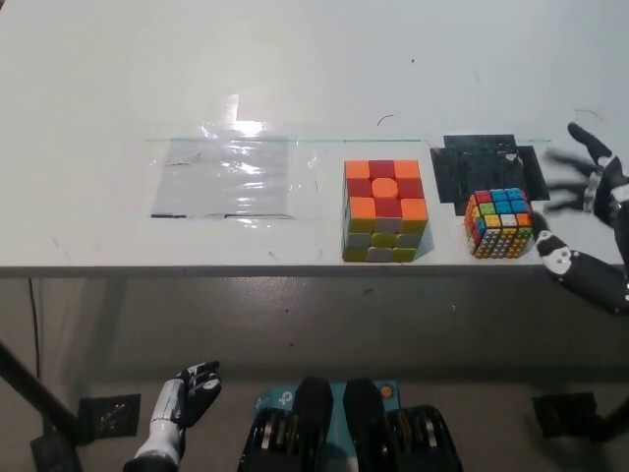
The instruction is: The robot uses its right hand to pick up the small cube kept on the middle on the desk and place it on the bigger cube kept next to it
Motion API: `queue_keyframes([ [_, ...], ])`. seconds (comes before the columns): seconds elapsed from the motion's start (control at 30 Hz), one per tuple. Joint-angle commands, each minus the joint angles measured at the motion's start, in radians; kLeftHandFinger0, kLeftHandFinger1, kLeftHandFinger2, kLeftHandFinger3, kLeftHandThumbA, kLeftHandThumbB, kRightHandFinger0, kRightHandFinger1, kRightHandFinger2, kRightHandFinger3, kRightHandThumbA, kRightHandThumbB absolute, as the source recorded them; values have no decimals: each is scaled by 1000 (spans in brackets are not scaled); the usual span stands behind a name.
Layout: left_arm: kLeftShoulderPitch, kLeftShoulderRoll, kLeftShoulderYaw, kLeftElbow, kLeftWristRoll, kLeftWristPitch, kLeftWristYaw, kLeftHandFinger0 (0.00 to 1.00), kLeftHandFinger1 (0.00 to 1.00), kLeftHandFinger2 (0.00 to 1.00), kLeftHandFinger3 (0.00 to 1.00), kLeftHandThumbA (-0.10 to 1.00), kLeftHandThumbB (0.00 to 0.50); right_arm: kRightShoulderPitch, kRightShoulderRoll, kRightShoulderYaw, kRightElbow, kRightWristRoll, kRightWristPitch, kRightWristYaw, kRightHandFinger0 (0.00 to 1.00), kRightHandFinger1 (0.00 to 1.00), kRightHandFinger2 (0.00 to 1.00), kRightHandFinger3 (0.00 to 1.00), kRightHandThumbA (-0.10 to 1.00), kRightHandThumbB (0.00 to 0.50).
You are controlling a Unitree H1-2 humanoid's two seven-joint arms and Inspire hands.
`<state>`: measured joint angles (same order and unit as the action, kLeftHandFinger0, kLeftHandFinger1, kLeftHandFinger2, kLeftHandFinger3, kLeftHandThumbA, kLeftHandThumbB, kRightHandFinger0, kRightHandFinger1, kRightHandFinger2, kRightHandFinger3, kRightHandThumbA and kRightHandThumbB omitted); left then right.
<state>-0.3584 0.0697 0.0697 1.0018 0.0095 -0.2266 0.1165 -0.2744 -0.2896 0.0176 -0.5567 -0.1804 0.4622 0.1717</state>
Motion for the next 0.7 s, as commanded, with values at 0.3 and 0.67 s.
queue_keyframes([
  [0.3,-18,8,3,-18,-2,-24,12,926,835,768,686,438,198,-162,-106,125,135,-160,2,61,1000,1000,1000,1000,909,500],
  [0.67,-27,18,-9,-20,16,-21,19,890,812,749,660,468,202,-291,-92,167,492,-165,-149,24,1000,1000,1000,1000,904,500],
])
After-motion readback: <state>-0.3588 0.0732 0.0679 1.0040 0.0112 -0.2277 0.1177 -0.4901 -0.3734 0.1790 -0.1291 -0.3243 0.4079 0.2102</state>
